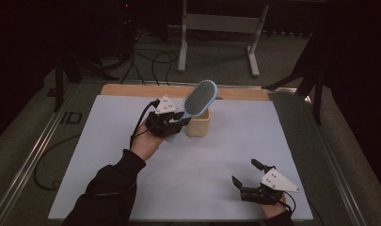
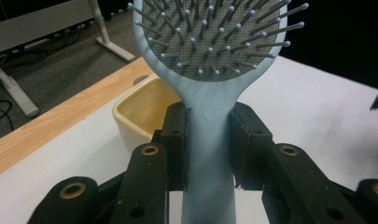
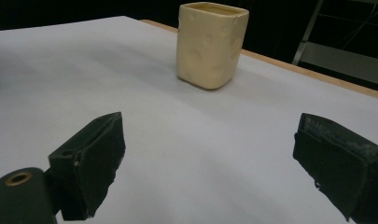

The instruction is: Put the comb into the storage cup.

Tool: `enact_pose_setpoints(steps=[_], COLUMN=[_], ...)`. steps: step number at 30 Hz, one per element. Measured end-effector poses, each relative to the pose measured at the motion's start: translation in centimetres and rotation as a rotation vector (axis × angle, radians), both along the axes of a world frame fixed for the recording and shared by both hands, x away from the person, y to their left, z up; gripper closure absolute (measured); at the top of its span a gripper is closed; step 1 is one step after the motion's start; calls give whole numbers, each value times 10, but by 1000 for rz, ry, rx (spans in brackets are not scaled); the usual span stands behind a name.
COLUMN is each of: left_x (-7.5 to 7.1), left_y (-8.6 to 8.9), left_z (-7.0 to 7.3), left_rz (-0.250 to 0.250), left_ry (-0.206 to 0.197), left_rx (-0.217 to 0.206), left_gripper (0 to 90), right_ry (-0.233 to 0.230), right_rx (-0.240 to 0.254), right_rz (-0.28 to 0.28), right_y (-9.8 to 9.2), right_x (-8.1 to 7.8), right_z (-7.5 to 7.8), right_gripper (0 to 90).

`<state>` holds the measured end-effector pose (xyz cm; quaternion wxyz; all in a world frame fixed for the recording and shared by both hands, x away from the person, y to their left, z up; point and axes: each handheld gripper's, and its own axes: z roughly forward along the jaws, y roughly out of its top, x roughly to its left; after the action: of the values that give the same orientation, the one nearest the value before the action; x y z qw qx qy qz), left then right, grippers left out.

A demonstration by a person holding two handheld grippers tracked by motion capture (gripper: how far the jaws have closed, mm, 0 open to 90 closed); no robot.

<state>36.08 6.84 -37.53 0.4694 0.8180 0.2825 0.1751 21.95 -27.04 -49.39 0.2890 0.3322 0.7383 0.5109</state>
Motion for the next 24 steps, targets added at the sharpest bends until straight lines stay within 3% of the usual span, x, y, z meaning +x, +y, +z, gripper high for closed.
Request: enact_pose_setpoints(steps=[7,20,24], left_x=[8,29,32], left_y=[-7,-14,-16], left_z=[1,-3,-3], left_rz=[2,15,15], left_ry=[-11,-17,-30], left_rx=[-38,-171,-194], left_gripper=[702,702,702], right_ry=[-1,3,4], right_rx=[1,8,11], right_rz=[1,3,2], right_y=[0,0,-1], right_x=[0,0,0], right_z=[0,0,0], right_gripper=[91,91,91])
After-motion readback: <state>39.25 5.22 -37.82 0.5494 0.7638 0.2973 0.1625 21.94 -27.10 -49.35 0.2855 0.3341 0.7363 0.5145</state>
